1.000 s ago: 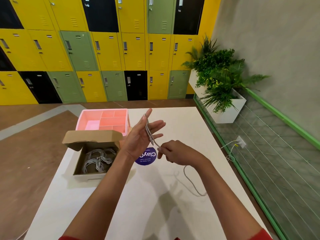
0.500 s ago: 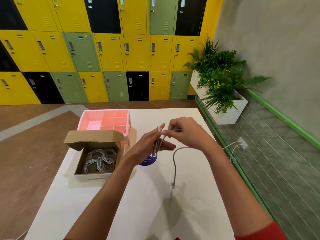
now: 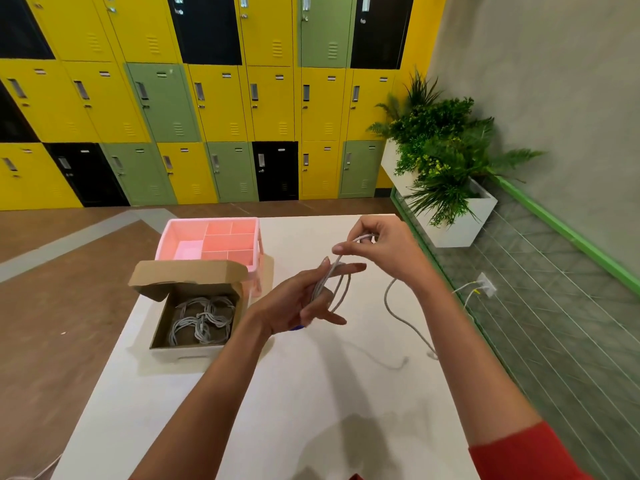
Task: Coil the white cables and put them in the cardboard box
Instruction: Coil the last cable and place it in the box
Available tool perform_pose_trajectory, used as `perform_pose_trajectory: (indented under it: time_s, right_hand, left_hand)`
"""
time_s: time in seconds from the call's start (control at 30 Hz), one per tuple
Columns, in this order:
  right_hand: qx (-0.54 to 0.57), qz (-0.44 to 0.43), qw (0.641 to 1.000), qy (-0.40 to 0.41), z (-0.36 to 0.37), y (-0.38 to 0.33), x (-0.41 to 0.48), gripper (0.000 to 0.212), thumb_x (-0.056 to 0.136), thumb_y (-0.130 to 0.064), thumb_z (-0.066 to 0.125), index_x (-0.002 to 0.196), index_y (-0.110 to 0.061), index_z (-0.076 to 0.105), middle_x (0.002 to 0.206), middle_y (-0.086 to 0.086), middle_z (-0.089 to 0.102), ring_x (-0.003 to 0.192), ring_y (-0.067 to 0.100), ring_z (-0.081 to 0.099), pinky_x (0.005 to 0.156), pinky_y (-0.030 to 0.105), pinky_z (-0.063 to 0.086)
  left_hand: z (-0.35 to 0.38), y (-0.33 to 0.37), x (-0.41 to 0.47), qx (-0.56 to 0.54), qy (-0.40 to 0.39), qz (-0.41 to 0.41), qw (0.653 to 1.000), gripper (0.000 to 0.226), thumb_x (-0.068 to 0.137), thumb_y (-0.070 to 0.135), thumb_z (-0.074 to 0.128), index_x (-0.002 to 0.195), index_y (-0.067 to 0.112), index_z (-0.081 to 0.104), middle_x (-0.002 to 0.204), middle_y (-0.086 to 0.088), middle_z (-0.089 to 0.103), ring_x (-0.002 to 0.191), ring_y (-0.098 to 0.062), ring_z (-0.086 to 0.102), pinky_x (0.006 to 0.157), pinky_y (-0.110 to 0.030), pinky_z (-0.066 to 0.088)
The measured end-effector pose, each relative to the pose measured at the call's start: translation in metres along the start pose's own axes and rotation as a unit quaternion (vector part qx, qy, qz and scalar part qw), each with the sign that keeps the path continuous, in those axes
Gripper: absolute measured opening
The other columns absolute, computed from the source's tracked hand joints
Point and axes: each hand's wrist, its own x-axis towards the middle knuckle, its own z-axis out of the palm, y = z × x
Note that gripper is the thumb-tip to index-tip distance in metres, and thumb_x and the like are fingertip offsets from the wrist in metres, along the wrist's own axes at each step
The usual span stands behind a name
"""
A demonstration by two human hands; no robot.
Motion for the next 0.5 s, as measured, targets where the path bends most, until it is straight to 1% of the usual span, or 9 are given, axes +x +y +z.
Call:
perform_pose_trajectory:
  time_s: [0.07, 0.1, 0.17, 0.2, 0.27, 0.33, 0.37, 0.43, 0.5]
  right_hand:
    - [0.046, 0.008, 0.999, -0.001, 0.004, 0.004, -0.002, 0.046, 0.057, -0.062, 0.078, 0.069, -0.019, 0.066, 0.052, -0.008, 0.045, 0.053, 0.009, 0.036, 0.057, 0.033, 0.030]
    - [0.070, 0.012, 0.997, -0.006, 0.007, 0.005, -0.003, 0.045, 0.061, -0.058, 0.078, 0.071, -0.016, 0.066, 0.053, -0.005, 0.043, 0.053, 0.010, 0.033, 0.056, 0.030, 0.027]
    - [0.110, 0.019, 0.994, -0.019, 0.012, 0.006, -0.007, 0.041, 0.072, -0.049, 0.073, 0.074, -0.010, 0.065, 0.057, 0.001, 0.042, 0.057, 0.012, 0.033, 0.056, 0.027, 0.027]
    - [0.125, 0.021, 0.992, -0.029, 0.014, 0.006, -0.010, 0.038, 0.077, -0.048, 0.068, 0.074, -0.010, 0.065, 0.059, 0.002, 0.040, 0.058, 0.011, 0.033, 0.056, 0.026, 0.028]
    - [0.143, 0.031, 0.988, -0.057, 0.018, 0.006, -0.017, 0.039, 0.087, -0.048, 0.055, 0.077, -0.013, 0.067, 0.057, -0.005, 0.039, 0.056, 0.006, 0.032, 0.056, 0.021, 0.028]
    - [0.141, 0.054, 0.985, -0.087, 0.023, 0.006, -0.022, 0.047, 0.096, -0.047, 0.042, 0.083, -0.011, 0.070, 0.053, -0.013, 0.038, 0.053, 0.002, 0.031, 0.053, 0.013, 0.029]
    - [0.143, 0.065, 0.983, -0.099, 0.026, 0.007, -0.024, 0.050, 0.098, -0.047, 0.039, 0.085, -0.011, 0.071, 0.054, -0.012, 0.037, 0.053, 0.002, 0.031, 0.052, 0.012, 0.028]
    - [0.166, 0.078, 0.976, -0.120, 0.030, 0.006, -0.027, 0.053, 0.099, -0.049, 0.036, 0.086, -0.010, 0.070, 0.059, -0.005, 0.031, 0.053, 0.004, 0.028, 0.051, 0.014, 0.026]
    - [0.194, 0.082, 0.967, -0.141, 0.032, 0.005, -0.030, 0.048, 0.100, -0.045, 0.035, 0.084, -0.012, 0.065, 0.057, -0.009, 0.029, 0.052, 0.004, 0.026, 0.050, 0.015, 0.025]
  left_hand:
    - [-0.002, -0.001, -0.002, -0.046, -0.017, 0.016, 0.999, 0.041, 0.097, 0.044, 0.042, 0.116, 0.015, 0.064, 0.032, 0.008, 0.031, 0.026, -0.005, 0.027, 0.060, -0.027, 0.055]
    - [-0.003, -0.001, -0.002, -0.090, -0.031, 0.025, 0.995, 0.036, 0.095, 0.043, 0.050, 0.108, 0.013, 0.065, 0.031, 0.009, 0.033, 0.024, -0.004, 0.027, 0.051, -0.023, 0.052]
    - [-0.005, -0.002, -0.002, -0.190, -0.063, 0.037, 0.979, 0.027, 0.093, 0.038, 0.058, 0.095, 0.011, 0.062, 0.030, 0.009, 0.040, 0.022, -0.003, 0.034, 0.039, -0.018, 0.045]
    - [-0.006, -0.003, 0.000, -0.232, -0.082, 0.042, 0.968, 0.025, 0.095, 0.034, 0.055, 0.091, 0.010, 0.060, 0.031, 0.006, 0.044, 0.022, -0.004, 0.039, 0.036, -0.018, 0.044]
    - [-0.006, -0.003, 0.003, -0.303, -0.132, 0.056, 0.942, 0.028, 0.102, 0.028, 0.042, 0.091, 0.007, 0.056, 0.034, 0.000, 0.045, 0.025, -0.010, 0.043, 0.038, -0.019, 0.046]
    - [-0.005, -0.003, 0.006, -0.352, -0.167, 0.075, 0.918, 0.035, 0.105, 0.026, 0.029, 0.094, 0.003, 0.053, 0.039, -0.003, 0.040, 0.028, -0.015, 0.037, 0.042, -0.023, 0.048]
    - [-0.005, -0.003, 0.006, -0.361, -0.170, 0.087, 0.913, 0.036, 0.106, 0.025, 0.026, 0.095, 0.002, 0.051, 0.040, -0.004, 0.038, 0.028, -0.014, 0.033, 0.044, -0.024, 0.047]
    - [-0.005, -0.003, 0.006, -0.371, -0.173, 0.102, 0.907, 0.036, 0.106, 0.026, 0.025, 0.095, 0.001, 0.049, 0.037, -0.002, 0.032, 0.027, -0.010, 0.025, 0.045, -0.025, 0.044]
    - [-0.006, -0.004, 0.005, -0.382, -0.178, 0.109, 0.900, 0.036, 0.106, 0.026, 0.024, 0.093, 0.002, 0.048, 0.036, 0.001, 0.025, 0.028, -0.008, 0.022, 0.046, -0.025, 0.042]
